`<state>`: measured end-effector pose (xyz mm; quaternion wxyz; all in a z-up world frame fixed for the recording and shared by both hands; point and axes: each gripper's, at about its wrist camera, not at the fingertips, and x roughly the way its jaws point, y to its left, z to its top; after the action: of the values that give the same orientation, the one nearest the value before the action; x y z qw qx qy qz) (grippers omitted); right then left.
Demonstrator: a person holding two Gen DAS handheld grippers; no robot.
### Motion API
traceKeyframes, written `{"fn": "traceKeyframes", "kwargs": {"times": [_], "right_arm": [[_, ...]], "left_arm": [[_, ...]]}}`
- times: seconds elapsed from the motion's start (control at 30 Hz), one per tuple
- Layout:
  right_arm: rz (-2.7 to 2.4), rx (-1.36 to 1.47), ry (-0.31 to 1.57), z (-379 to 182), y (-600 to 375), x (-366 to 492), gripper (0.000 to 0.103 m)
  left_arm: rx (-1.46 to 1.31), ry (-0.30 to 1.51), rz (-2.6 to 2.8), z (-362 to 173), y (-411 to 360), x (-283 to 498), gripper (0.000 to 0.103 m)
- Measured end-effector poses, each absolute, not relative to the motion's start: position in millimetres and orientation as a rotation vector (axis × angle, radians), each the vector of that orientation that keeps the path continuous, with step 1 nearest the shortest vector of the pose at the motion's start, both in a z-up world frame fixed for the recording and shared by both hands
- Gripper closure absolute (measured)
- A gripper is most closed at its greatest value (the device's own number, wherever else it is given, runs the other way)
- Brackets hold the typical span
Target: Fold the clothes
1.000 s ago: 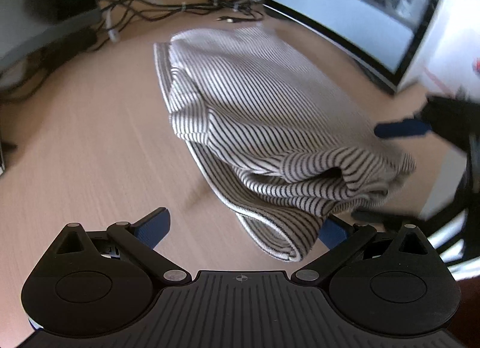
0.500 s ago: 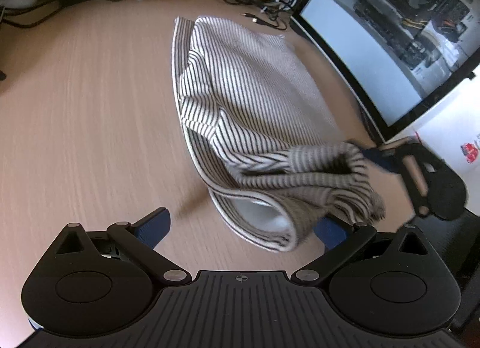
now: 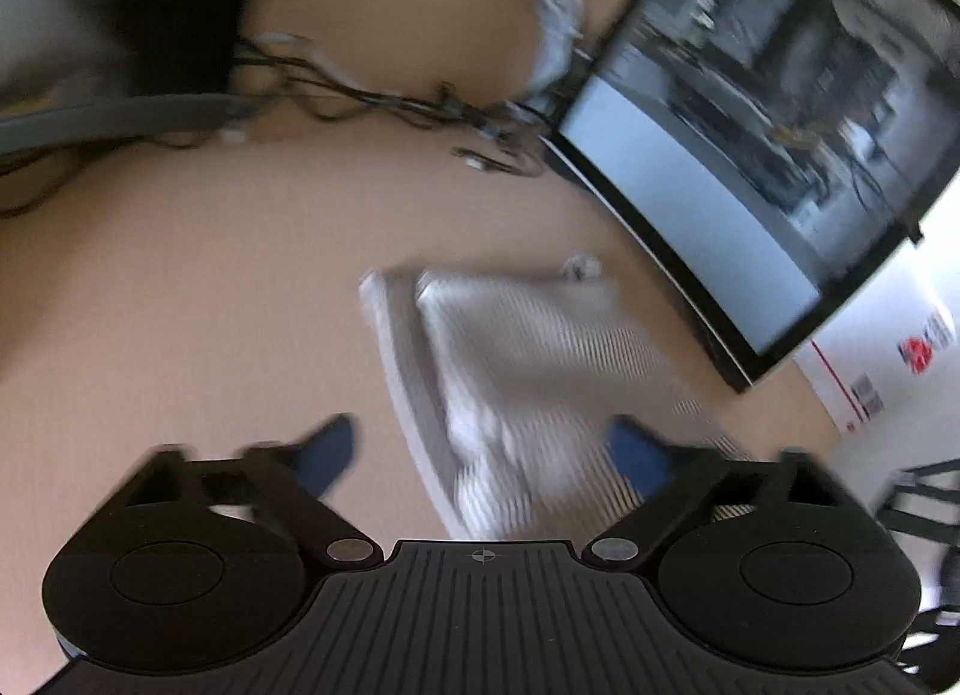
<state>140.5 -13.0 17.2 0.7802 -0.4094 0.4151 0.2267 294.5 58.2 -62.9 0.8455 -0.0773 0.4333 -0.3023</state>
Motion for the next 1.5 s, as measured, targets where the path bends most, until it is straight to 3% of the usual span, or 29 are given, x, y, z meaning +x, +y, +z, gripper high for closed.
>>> {"fn": "traceKeyframes", "kwargs": {"times": [0.1, 0.27, 0.4, 0.5, 0.63, 0.83, 0.93, 1.03, 1.1, 1.13, 1.2, 1.23, 1.37, 1.5], "right_arm": [[0.571, -0.988, 0.940, 43.2, -11.9, 125.2, 0.075], [0.733, -1.188, 0.934, 80.7, -15.9, 142.6, 0.074], [0.828, -1.219, 0.899, 65.7, -27.0, 207.1, 0.066], [0.840, -1.182, 0.900, 30.6, -37.1, 250.0, 0.059], [0.832, -1.099, 0.904, -6.4, -44.0, 278.6, 0.054], [0.767, -0.974, 0.849, -9.4, -55.3, 279.0, 0.044], [0.698, -0.909, 0.826, -6.5, -63.7, 276.3, 0.034], [0.610, -0.850, 0.783, 6.3, -72.8, 269.9, 0.027], [0.527, -0.801, 0.738, 19.1, -82.5, 261.6, 0.019], [0.482, -0.771, 0.718, 25.1, -86.8, 258.1, 0.014], [0.399, -0.708, 0.676, 35.6, -94.0, 247.7, 0.005], [0.363, -0.675, 0.656, 38.9, -94.5, 242.4, 0.000], [0.242, -0.492, 0.634, 42.9, -108.5, 253.3, 0.000], [0.160, -0.354, 0.708, 1.8, -109.3, 280.4, 0.000]], "left_arm": [[-0.089, 0.933, -0.715, -79.1, 36.5, 300.5, 0.040], [-0.059, 0.960, -0.787, -92.6, 29.8, 298.9, 0.038], [-0.133, 0.987, -0.806, -98.1, 35.5, 304.1, 0.039], [-0.277, 1.014, -0.754, -100.9, 55.3, 311.8, 0.050], [-0.380, 0.986, -0.643, -88.1, 95.0, 298.2, 0.034], [-0.451, 0.889, -0.672, -52.2, 109.3, 268.9, 0.008], [-0.431, 0.877, -0.748, -40.0, 86.2, 259.1, 0.006], [-0.265, 0.895, -0.754, -38.8, 56.8, 252.6, 0.006], [-0.186, 0.914, -0.737, -42.4, 45.7, 252.1, 0.014], [-0.157, 0.923, -0.727, -45.2, 42.0, 252.5, 0.026], [-0.149, 0.934, -0.706, -49.8, 43.4, 256.9, 0.034], [-0.151, 0.934, -0.694, -52.0, 44.6, 259.6, 0.033], [-0.153, 0.937, -0.647, -58.5, 44.8, 273.1, 0.034], [-0.095, 0.955, -0.608, -70.1, 35.3, 283.4, 0.026]]}}
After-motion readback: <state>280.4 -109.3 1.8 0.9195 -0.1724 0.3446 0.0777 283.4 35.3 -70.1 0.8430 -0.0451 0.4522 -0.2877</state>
